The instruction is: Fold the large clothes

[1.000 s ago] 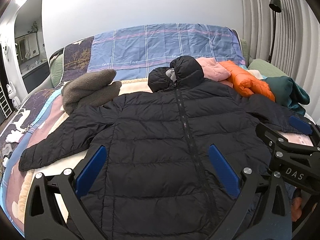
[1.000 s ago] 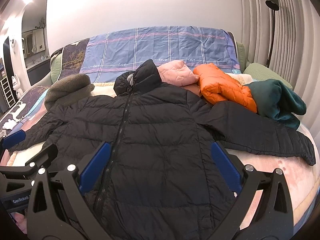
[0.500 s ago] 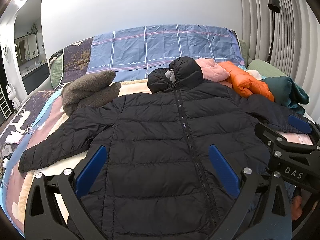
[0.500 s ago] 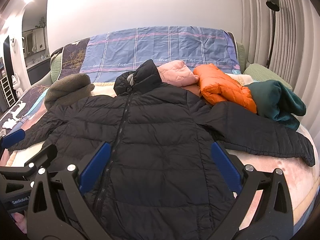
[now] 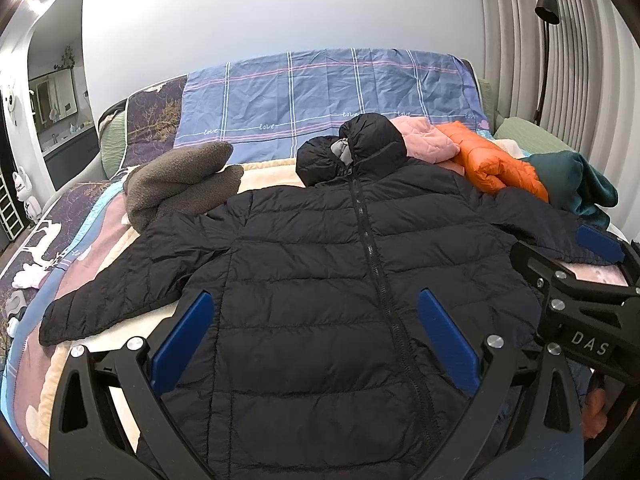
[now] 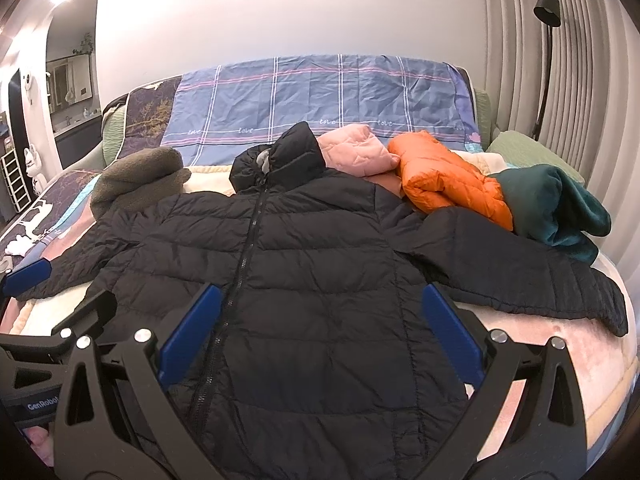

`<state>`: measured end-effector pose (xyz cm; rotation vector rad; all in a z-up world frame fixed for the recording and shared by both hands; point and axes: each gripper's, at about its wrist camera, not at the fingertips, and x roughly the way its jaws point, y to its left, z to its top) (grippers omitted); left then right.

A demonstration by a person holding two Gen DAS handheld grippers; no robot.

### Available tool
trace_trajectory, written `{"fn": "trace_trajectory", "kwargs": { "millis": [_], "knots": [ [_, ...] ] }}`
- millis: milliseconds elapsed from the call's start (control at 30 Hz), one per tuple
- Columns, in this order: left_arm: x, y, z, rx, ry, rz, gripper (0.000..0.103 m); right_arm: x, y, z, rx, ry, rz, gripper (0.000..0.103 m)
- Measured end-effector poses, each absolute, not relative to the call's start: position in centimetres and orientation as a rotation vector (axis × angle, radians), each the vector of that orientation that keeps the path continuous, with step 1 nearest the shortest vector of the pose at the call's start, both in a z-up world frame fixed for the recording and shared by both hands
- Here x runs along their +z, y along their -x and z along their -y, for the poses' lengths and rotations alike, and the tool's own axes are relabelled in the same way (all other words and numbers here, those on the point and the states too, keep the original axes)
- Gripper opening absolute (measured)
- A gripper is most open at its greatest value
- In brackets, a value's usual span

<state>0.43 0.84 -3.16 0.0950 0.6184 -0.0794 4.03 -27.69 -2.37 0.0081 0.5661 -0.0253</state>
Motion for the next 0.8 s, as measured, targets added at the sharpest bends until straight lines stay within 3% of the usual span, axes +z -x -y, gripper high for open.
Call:
{"fn": "trace_trajectory", "kwargs": {
  "millis": [800],
  "knots": [
    [-3.6,0.05,-0.95,-0.103,-0.087,-0.618,0.102,-2.51,-3.96,27.59,-0.033,-0.01,-0.578,0.101]
  ]
}}
